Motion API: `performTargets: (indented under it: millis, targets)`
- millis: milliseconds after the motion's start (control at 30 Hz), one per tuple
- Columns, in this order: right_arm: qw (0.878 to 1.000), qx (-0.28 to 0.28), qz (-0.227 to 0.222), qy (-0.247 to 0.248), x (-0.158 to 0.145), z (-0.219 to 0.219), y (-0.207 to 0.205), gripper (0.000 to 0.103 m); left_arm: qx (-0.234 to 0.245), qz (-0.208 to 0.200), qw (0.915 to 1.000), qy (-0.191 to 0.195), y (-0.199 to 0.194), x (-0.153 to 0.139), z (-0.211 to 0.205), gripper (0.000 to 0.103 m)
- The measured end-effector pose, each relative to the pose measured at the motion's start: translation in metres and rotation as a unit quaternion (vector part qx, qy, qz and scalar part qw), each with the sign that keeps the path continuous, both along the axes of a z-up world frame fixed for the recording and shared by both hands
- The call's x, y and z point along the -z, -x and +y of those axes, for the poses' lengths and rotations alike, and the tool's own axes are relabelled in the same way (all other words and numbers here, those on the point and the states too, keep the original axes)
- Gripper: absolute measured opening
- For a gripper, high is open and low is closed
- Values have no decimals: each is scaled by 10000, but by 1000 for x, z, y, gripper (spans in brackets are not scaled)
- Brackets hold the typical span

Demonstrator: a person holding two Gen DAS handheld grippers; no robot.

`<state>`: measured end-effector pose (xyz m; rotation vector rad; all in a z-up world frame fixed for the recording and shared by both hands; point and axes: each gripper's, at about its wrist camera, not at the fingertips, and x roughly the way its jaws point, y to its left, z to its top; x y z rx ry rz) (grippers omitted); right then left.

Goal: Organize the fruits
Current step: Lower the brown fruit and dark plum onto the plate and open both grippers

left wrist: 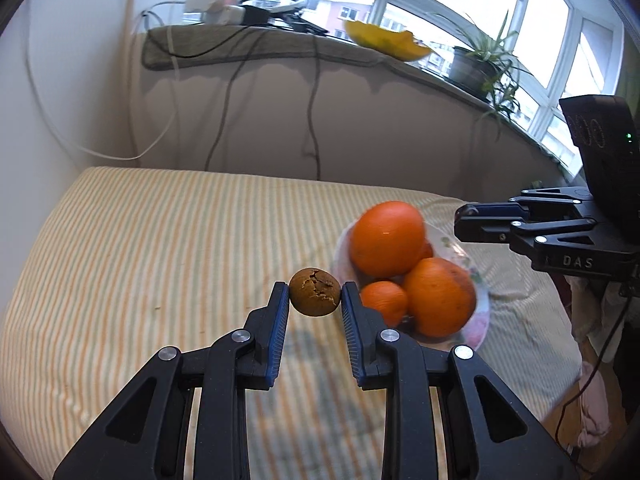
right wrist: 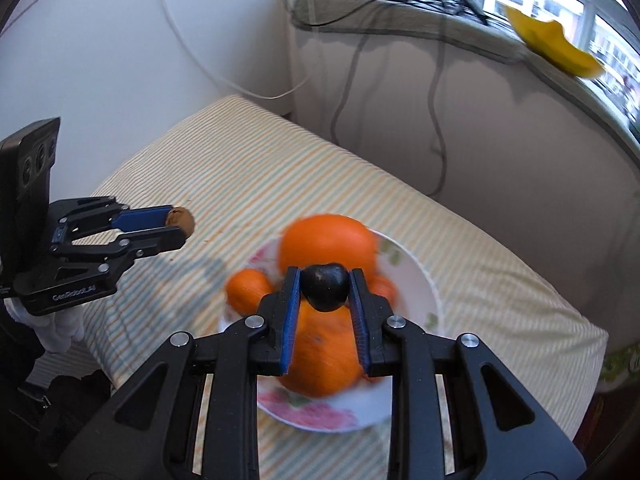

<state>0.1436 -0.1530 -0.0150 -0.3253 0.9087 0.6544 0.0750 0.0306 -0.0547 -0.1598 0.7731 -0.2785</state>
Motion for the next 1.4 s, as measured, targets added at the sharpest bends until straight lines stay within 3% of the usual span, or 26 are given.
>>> performTargets:
  millis: [600,900,1400]
  targets:
    - [9964,717,360,-284,35,-74,-8,25,679,68,9977,-37,8,-1,-66,25]
    - [9957,699,476,-385,46,-77,1,25,987,115,9950,-124,22,0,-92,25]
    - [9958,636,520,-396,47,-71,6,25,931,170,9953,-219,26,3,-91,25]
